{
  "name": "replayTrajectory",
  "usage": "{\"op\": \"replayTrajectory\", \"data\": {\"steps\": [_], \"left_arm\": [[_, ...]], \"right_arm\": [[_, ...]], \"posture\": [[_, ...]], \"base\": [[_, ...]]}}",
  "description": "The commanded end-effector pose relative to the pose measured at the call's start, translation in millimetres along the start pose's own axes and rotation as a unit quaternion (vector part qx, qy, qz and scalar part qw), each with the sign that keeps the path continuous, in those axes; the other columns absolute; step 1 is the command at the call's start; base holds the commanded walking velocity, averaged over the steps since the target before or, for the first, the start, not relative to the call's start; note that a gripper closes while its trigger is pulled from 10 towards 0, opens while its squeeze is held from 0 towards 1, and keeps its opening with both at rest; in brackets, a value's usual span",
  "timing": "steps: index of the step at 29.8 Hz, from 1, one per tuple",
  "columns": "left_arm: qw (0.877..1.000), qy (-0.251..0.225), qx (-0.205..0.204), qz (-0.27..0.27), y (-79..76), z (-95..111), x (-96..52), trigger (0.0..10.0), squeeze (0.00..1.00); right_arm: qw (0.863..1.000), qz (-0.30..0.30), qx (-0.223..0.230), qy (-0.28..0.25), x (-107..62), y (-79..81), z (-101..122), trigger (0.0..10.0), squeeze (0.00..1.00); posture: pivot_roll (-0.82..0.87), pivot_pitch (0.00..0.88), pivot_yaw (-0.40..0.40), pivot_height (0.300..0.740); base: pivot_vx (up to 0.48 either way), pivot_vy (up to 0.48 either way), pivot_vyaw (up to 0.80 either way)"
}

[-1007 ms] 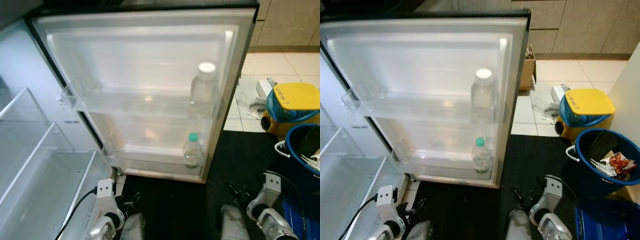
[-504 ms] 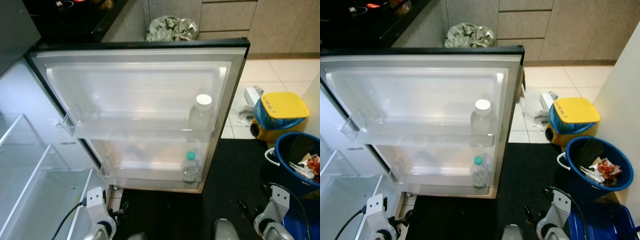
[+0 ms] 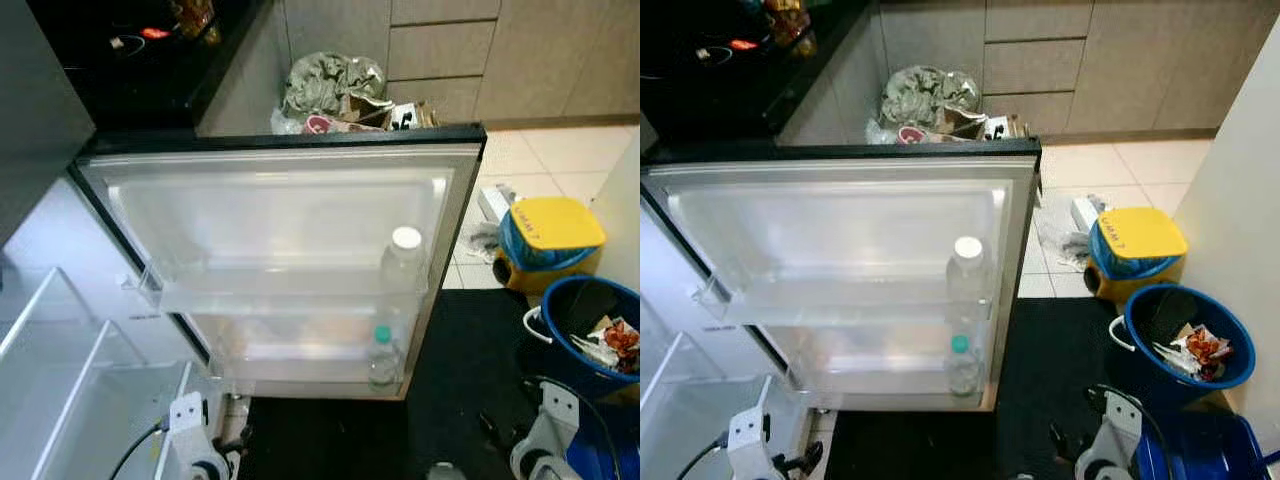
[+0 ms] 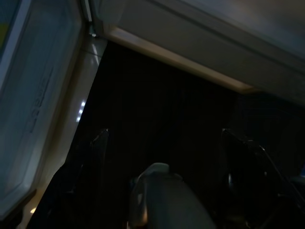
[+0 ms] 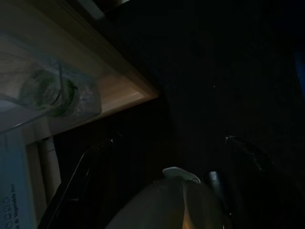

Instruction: Restocking fridge

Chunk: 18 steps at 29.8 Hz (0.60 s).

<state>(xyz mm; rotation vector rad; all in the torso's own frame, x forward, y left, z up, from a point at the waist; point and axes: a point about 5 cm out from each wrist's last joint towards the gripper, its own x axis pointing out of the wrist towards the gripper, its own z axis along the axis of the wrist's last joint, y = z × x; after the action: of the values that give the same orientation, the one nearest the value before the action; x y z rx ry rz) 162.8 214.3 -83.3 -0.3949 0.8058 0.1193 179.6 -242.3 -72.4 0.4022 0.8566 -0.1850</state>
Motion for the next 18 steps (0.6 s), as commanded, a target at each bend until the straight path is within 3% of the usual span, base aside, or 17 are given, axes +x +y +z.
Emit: {"op": "replayTrajectory", "data": {"steps": [1,10,18], "left_arm": [[1.000,0.020,0.011,0.016,9.8,-5.9,-4.6,10.0,0.00],[0.997,0.070,0.011,0.037,18.4,-32.9,-15.4,10.0,0.00],[0.997,0.073,0.009,0.037,17.5,-34.8,-15.7,10.0,0.00]], "right_arm": [[1.000,0.010,0.001,0.006,-0.5,1.9,-5.7,10.0,0.00],[1.000,0.014,-0.001,0.011,-1.3,1.0,-8.1,10.0,0.00],[1.000,0.019,-0.010,0.015,-0.4,4.0,-9.1,10.0,0.00]], "posture": [[-0.03,0.000,0.028,0.684],[-0.03,0.000,0.024,0.723],[-0.03,0.000,0.022,0.740]], "base": [[0.000,0.000,0.00],[0.000,0.000,0.00],[0.000,0.000,0.00]]}}
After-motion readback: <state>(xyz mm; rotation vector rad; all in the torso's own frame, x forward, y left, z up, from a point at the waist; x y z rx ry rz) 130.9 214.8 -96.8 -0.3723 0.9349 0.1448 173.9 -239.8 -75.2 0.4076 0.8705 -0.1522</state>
